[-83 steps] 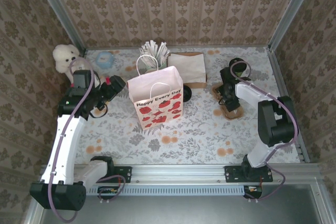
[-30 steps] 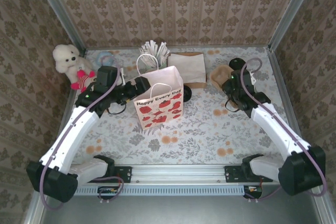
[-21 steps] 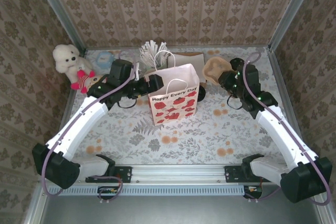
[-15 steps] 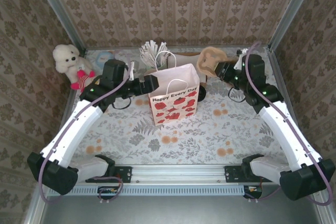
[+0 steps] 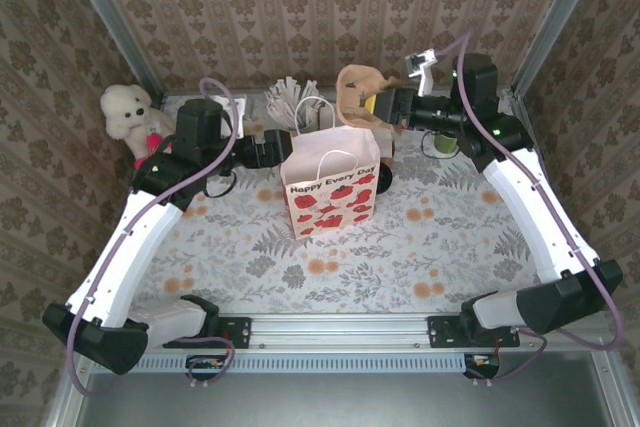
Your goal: Pack the takeout coffee
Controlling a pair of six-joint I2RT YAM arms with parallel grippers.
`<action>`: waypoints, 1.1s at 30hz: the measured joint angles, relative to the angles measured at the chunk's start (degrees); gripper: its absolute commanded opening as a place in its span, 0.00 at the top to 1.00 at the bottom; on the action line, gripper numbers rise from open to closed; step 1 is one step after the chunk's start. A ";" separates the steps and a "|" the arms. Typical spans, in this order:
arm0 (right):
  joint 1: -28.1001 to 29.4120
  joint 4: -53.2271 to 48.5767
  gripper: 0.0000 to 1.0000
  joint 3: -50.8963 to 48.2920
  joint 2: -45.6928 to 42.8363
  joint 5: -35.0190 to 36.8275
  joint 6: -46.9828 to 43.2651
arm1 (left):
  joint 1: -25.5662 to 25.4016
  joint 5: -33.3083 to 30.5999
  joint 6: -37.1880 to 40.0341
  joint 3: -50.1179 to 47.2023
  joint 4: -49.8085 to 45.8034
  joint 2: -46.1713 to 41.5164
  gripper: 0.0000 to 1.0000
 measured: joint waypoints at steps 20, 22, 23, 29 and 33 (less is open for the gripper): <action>7.58 -1.27 0.95 4.39 10.29 -14.32 5.05 | -0.07 0.37 -15.19 -3.02 -0.85 4.39 0.09; 7.98 -1.55 0.95 4.39 10.86 -14.95 5.05 | -0.09 0.57 -15.47 -3.04 -1.29 4.63 0.12; 8.24 -1.86 0.95 4.39 11.17 -15.02 5.05 | -0.09 0.63 -15.58 -3.04 -1.44 4.74 0.15; 8.87 -5.07 0.97 4.39 12.35 -14.84 5.05 | -0.11 1.77 -16.31 -3.19 -1.31 5.01 0.34; 9.11 -7.21 0.99 4.39 13.53 -12.92 5.33 | -0.11 2.64 -16.11 -3.23 -1.36 5.33 0.42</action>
